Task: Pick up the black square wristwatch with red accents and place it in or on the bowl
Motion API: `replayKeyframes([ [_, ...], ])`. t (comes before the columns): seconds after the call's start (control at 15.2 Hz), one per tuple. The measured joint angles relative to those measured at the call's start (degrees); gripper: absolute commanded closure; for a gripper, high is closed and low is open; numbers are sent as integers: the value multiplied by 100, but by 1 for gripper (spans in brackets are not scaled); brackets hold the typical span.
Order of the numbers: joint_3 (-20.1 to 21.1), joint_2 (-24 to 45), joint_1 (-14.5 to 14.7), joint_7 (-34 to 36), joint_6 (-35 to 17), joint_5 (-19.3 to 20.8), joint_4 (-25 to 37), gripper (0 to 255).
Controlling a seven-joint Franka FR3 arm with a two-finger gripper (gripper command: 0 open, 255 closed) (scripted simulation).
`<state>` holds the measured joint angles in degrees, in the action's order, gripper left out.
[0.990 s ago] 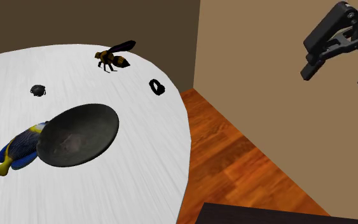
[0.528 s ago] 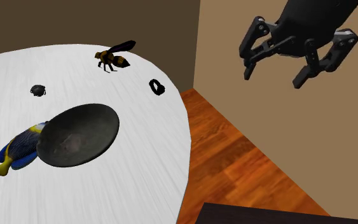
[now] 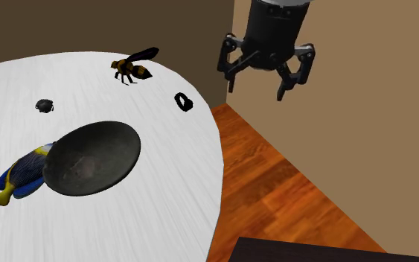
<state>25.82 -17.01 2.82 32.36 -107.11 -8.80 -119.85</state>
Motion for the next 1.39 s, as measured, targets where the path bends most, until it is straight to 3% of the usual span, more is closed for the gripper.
replayKeyframes([
  [0.53,739,1907,195,1408,-215,996,1402,0],
  [0.99,840,3667,922,2483,53,2067,2997,0],
  [1.39,792,3911,1015,2620,-234,2219,2900,0],
])
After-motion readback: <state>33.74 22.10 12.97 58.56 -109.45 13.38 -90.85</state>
